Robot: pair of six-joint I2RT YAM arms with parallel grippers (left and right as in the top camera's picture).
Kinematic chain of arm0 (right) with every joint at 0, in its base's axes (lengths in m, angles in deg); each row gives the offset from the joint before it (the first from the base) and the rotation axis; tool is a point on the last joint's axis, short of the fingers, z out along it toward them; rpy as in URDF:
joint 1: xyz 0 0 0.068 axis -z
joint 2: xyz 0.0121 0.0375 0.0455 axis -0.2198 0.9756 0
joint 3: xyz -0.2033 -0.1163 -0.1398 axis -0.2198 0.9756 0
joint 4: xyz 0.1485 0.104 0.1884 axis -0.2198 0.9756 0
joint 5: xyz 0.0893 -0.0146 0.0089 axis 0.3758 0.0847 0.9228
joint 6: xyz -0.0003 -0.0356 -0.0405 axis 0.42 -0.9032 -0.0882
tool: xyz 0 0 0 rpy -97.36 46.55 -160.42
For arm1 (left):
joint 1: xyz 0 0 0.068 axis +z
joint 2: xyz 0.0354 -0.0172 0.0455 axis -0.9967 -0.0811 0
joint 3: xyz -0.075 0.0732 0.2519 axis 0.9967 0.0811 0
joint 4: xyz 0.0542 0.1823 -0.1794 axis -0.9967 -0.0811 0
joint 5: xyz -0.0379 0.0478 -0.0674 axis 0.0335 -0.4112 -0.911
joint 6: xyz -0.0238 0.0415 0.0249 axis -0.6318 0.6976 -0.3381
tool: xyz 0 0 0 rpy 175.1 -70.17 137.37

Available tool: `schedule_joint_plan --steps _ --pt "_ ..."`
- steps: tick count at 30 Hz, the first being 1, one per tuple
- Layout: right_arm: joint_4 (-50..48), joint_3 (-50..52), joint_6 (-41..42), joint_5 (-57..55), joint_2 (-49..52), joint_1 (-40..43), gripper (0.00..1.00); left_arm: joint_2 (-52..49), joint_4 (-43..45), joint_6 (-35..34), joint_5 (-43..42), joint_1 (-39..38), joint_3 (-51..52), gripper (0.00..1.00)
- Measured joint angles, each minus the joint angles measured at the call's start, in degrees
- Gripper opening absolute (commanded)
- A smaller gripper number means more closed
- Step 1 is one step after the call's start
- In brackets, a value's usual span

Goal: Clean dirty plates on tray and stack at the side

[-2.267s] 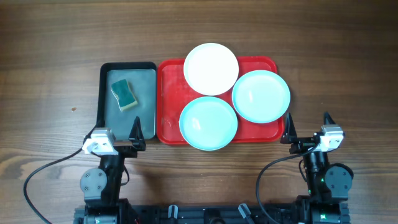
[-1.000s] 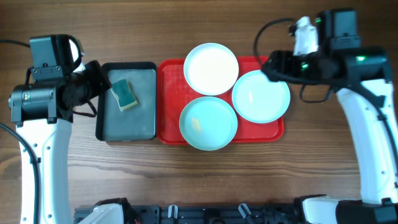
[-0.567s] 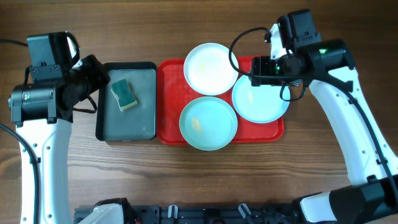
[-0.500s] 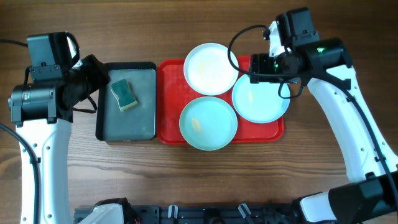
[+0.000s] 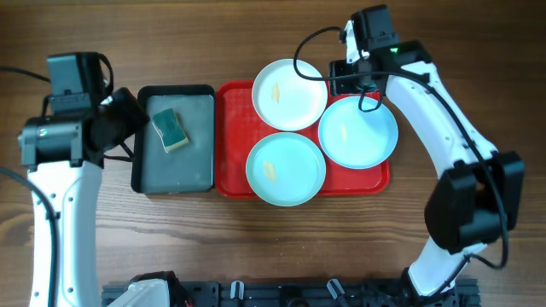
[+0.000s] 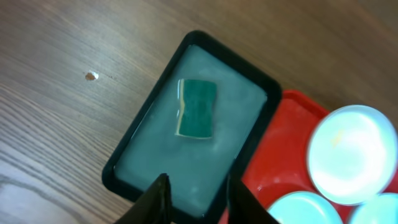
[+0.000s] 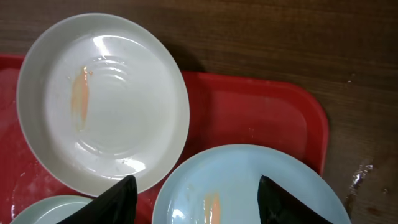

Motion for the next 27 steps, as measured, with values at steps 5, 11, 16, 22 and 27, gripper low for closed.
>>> schedule_joint_plan --steps 5,11,16,22,27 --pt "-4.7 -0.02 -0.15 1.66 5.64 0.0 0.55 -2.62 9.03 1.42 -0.35 0.0 8.87 0.44" --pt "-9.94 -0.02 -0.15 2.91 8.17 0.0 0.46 -11.3 12.66 8.0 -5.44 0.0 10.19 0.45" --pt "-12.09 -0.02 -0.15 3.04 9.51 0.0 0.38 -13.86 14.93 10.19 -6.47 0.0 10.21 0.46" --pt "-12.98 -0.02 -0.15 3.04 12.81 -0.68 0.34 -13.88 15.19 10.62 -6.69 0.0 10.23 0.47" --pt "-13.6 0.0 -0.26 3.06 13.31 -1.86 0.2 -13.88 15.26 10.62 -6.69 0.0 10.23 0.48"
